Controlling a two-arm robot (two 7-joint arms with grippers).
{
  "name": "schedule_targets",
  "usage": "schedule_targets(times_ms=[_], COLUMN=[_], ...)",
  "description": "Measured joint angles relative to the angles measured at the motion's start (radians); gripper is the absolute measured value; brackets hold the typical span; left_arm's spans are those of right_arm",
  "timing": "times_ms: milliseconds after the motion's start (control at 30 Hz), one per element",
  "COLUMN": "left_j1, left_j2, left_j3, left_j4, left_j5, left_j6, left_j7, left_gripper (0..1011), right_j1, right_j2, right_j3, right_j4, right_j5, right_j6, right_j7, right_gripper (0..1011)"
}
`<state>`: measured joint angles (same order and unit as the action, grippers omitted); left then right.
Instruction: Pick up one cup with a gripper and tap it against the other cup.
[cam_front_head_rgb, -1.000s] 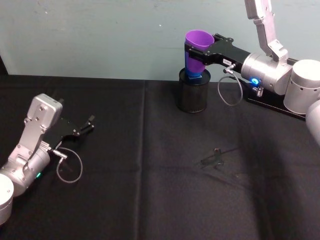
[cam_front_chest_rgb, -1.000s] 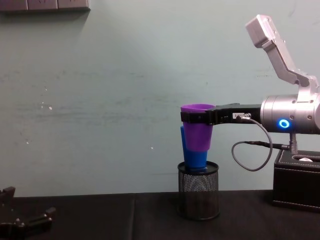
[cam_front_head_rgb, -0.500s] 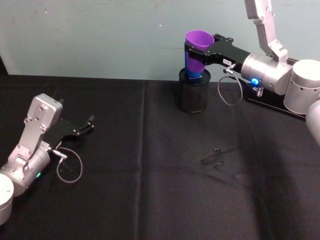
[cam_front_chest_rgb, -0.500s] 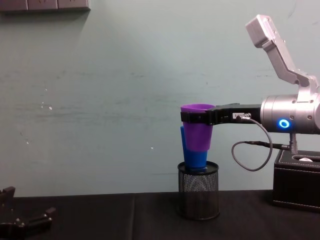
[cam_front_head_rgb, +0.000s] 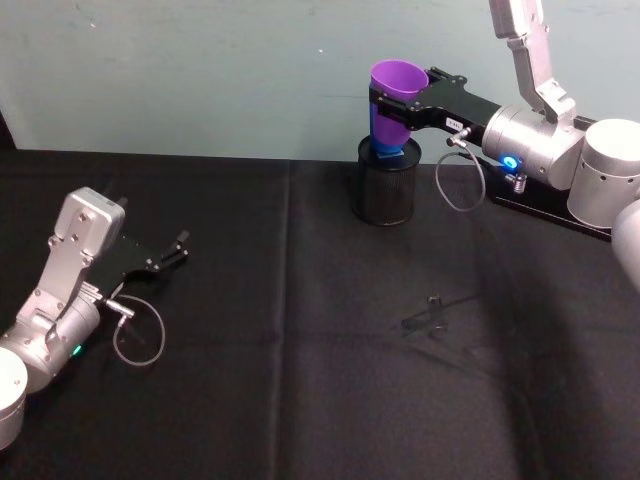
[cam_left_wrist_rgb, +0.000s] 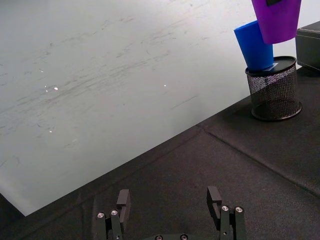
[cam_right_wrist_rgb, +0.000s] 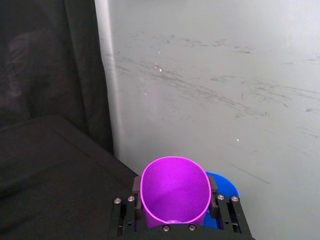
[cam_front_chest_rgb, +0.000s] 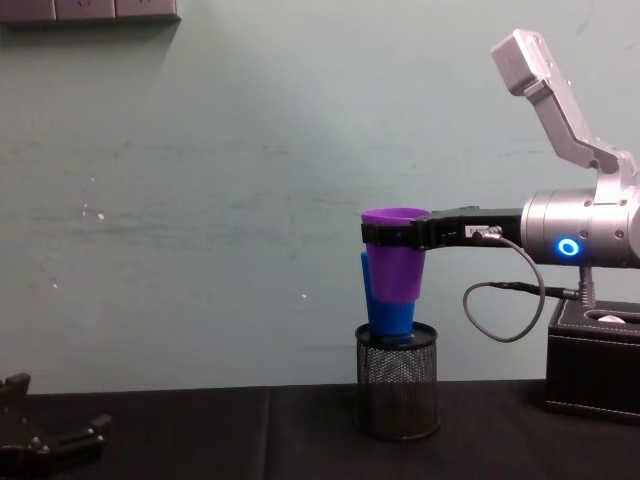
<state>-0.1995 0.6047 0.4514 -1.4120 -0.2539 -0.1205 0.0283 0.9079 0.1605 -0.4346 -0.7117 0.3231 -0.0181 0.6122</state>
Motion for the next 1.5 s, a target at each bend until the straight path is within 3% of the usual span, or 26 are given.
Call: schedule_targets(times_ms=[400,767,1200,1500], left_j1=[0.000,0.000,0.000,0.000], left_j2=[0.000,0.000,0.000,0.000], left_j3=[0.000,0.000,0.000,0.000], left_j4=[0.000,0.000,0.000,0.000], left_j5=[0.000,0.000,0.000,0.000], left_j6=[0.000,0.000,0.000,0.000], left_j7=[0.000,0.000,0.000,0.000], left_gripper=[1005,1005,1005,1005], right_j1=[-0.044,-0.134,-0.268,-0.348], right_j2=[0.031,0.091,0.210,0.272], right_j3=[-0.006,-0.016,-0.028,-0.038], right_j4=[-0.104,-0.282,-0.541,-0.648], right_j5=[0.015,0.059,0.114,0.139], right_j6=[0.055,0.139,0.234,0.257], right_j7=[0.028,0.032,0.035,0.021], right_gripper=[724,726,726,726])
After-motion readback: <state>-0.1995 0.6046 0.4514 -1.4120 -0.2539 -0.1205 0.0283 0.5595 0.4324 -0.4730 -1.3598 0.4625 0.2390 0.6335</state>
